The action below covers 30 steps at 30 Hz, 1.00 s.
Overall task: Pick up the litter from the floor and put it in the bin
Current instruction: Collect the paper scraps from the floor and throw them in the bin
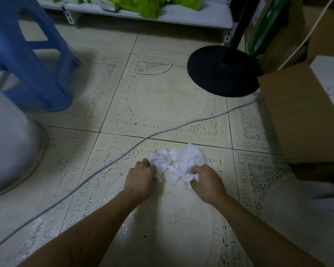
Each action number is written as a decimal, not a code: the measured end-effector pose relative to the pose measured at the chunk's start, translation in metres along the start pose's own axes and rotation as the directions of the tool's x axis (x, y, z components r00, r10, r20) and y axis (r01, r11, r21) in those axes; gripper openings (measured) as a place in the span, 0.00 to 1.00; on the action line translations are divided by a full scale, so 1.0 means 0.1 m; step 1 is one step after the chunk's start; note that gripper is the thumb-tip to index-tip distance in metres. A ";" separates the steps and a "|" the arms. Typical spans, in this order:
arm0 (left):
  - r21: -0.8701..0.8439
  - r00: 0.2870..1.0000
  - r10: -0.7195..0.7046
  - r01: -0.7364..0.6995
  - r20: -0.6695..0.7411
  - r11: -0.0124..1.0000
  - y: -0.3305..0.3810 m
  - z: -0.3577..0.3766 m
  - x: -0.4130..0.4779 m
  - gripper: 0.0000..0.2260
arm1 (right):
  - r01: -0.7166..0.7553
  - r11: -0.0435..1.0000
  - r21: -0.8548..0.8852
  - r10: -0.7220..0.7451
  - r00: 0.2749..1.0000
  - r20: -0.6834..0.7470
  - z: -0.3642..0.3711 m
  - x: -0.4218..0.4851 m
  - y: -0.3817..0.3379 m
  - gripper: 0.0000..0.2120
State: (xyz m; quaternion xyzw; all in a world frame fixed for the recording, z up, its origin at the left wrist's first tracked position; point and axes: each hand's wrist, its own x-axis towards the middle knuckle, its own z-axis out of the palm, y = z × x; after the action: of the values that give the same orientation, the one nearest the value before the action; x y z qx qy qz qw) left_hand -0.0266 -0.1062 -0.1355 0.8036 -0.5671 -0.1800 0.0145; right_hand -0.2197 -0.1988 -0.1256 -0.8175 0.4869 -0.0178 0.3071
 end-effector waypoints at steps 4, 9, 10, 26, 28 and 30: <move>-0.214 0.996 -0.080 0.073 -0.027 0.974 -0.04 -0.20 0.00 0.02 | -0.089 0.946 0.311 0.065 0.994 0.087 -0.08 0.07 -0.19 0.09; -0.361 0.980 -0.144 0.085 -0.140 0.929 -0.15 -0.70 0.03 0.05 | -0.144 0.854 0.500 0.091 0.988 0.129 -0.23 0.15 -0.47 0.13; -0.354 0.977 -0.135 0.069 -0.164 0.933 -0.19 -0.80 0.03 0.06 | -0.136 0.872 0.470 0.082 0.988 0.134 -0.27 0.16 -0.54 0.15; -0.215 0.896 0.008 -0.115 -0.444 0.970 -1.18 -3.38 -0.18 0.04 | 0.149 0.919 0.365 -0.229 0.955 0.188 -1.43 0.45 -2.60 0.17; -0.147 0.853 -0.009 -0.080 -0.522 0.986 -1.45 -3.68 -0.31 0.06 | 0.260 0.927 0.269 -0.302 0.944 0.131 -1.53 0.48 -3.04 0.22; -0.162 0.802 -0.070 -0.034 -0.593 0.986 -1.77 -3.92 -0.47 0.06 | 0.355 0.895 0.270 -0.382 0.923 0.054 -1.56 0.50 -3.52 0.22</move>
State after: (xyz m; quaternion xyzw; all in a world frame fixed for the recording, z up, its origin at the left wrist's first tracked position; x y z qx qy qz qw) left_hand 0.2396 -0.0711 0.2031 0.8207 -0.5092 0.0356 0.2566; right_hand 0.0319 -0.1966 0.1704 -0.8483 0.2999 -0.0951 0.4260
